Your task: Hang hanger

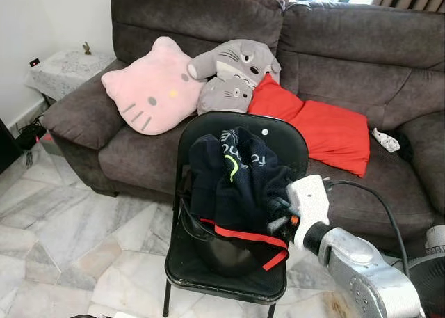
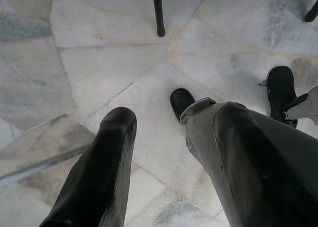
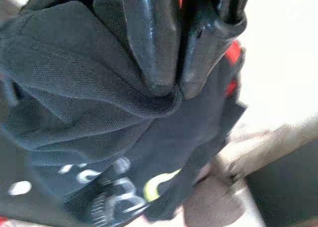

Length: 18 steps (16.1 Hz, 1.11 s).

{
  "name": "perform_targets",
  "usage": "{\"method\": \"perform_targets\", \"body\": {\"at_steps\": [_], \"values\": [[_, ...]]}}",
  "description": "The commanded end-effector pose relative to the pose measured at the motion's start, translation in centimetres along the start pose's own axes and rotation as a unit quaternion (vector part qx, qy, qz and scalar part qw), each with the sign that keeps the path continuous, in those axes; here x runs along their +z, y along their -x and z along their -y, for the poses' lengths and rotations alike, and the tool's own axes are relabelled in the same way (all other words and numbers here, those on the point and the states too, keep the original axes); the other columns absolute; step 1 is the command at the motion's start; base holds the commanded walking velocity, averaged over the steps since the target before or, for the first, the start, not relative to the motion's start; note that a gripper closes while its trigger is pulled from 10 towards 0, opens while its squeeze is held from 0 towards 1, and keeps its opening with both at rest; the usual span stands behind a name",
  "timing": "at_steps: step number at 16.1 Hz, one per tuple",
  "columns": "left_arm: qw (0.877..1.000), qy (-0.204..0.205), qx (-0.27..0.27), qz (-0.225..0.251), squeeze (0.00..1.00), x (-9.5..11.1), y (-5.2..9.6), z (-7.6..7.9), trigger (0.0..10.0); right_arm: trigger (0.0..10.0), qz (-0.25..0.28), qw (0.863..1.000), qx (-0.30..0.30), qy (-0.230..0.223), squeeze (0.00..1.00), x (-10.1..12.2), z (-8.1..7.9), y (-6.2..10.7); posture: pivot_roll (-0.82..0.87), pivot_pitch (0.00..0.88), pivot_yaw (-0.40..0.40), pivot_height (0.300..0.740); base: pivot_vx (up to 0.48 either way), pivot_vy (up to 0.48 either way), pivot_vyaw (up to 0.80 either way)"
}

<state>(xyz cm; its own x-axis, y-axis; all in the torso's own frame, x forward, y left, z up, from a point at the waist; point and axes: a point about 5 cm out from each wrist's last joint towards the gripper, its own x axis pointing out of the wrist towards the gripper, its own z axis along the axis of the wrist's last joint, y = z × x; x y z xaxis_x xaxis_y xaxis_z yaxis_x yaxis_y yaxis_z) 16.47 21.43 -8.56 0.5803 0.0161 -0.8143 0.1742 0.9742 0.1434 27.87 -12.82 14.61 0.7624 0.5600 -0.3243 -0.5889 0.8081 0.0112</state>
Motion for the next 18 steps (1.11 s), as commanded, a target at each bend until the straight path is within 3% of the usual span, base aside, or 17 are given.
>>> {"method": "perform_targets", "body": {"at_steps": [1,3,4,7,8,9,14,18], "values": [[1.0,0.001,0.0,-0.018,0.0,-0.9,0.2,0.0,10.0,10.0,0.002,0.999,0.02,0.025,0.0,0.1,-0.1,0.0,-0.12,0.081,-0.027,0.74,0.0,0.0,0.0],[1.0,0.0,-0.002,-0.016,0.0,-0.7,0.1,0.1,10.0,10.0,0.04,0.999,-0.023,-0.015,0.0,1.5,1.6,-0.4,-0.12,0.081,-0.026,0.74,0.0,0.0,0.0],[1.0,0.0,-0.002,-0.016,0.0,-0.7,0.1,0.1,10.0,10.0,0.048,0.998,-0.021,-0.025,0.0,1.8,1.8,-0.6,-0.12,0.082,-0.026,0.74,0.0,0.0,0.0],[1.0,0.0,-0.003,-0.015,0.0,-0.7,0.1,0.1,10.0,10.0,0.025,1.0,0.012,-0.002,0.0,1.1,1.0,-1.5,-0.11,0.081,-0.027,0.74,0.0,0.0,0.0],[1.0,0.001,-0.002,-0.015,0.0,-0.8,0.2,0.0,10.0,10.0,0.02,1.0,0.021,-0.001,0.28,0.6,0.8,-1.7,-0.1,0.082,-0.027,0.74,0.0,0.0,0.0],[1.0,0.001,-0.001,-0.015,0.0,-0.8,0.2,-0.1,10.0,10.0,0.018,1.0,0.018,-0.001,1.0,0.3,1.0,-1.9,-0.1,0.085,-0.026,0.74,0.0,0.0,0.0],[1.0,-0.001,-0.003,-0.017,0.0,-1.0,0.2,0.0,10.0,10.0,0.026,1.0,-0.015,0.009,1.0,0.5,2.1,-1.7,-0.11,0.088,-0.024,0.74,0.0,0.0,0.0],[1.0,-0.003,-0.003,-0.017,0.0,-0.9,0.2,0.0,10.0,10.0,0.052,0.999,-0.007,0.017,1.0,1.8,1.9,-1.5,-0.11,0.087,-0.022,0.74,0.0,0.0,0.0]]}}
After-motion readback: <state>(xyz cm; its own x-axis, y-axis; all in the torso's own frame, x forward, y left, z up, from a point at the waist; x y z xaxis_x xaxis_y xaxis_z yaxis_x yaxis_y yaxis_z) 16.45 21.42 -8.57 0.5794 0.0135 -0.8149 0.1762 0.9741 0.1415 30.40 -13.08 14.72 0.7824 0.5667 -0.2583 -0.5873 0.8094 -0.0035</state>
